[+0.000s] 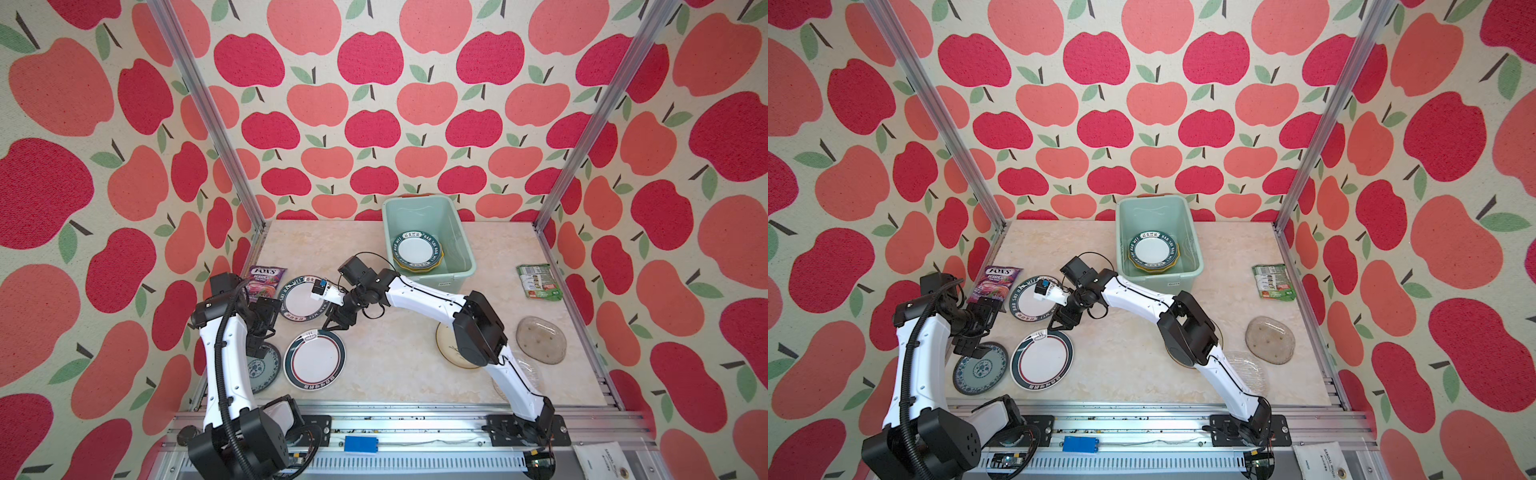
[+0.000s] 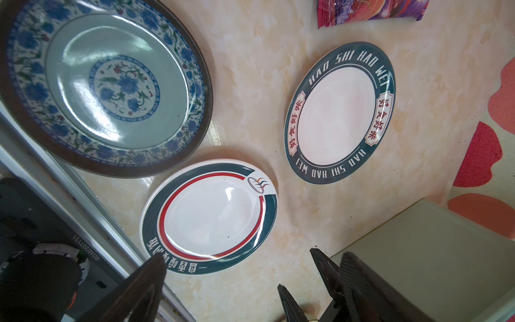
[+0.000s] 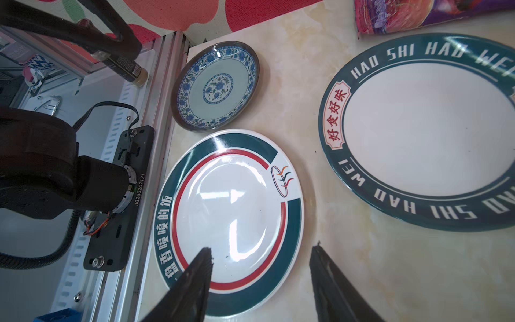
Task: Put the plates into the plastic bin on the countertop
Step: 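Swing the right gripper over to the red-and-green-ringed white plate while the left approaches it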
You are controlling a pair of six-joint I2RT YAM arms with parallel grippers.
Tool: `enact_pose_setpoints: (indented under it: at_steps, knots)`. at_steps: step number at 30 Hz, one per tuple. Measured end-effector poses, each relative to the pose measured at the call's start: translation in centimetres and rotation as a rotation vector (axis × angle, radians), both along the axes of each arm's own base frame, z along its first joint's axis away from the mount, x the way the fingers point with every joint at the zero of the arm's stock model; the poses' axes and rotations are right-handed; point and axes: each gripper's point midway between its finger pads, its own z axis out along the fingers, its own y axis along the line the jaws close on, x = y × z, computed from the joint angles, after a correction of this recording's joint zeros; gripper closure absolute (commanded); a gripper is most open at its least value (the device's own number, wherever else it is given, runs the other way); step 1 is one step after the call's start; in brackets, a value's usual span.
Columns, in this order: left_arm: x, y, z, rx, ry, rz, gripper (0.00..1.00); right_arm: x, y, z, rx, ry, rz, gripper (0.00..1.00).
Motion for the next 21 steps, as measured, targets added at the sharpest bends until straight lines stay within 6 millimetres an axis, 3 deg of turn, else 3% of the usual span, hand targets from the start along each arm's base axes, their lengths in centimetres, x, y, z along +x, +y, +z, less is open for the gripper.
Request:
enact_pose_setpoints:
  at_steps: [14, 21]
  knots:
    - [-0.1, -0.1, -0.1, -0.004, 0.007, 0.000, 0.00, -0.3, 0.2, -4.5, -0.072, 0.087, -0.007, 0.46]
    - [-0.1, -0.1, -0.1, -0.005, 0.009, 0.000, 0.00, -0.6, 0.1, -6.7, -0.107, 0.122, -0.012, 0.53]
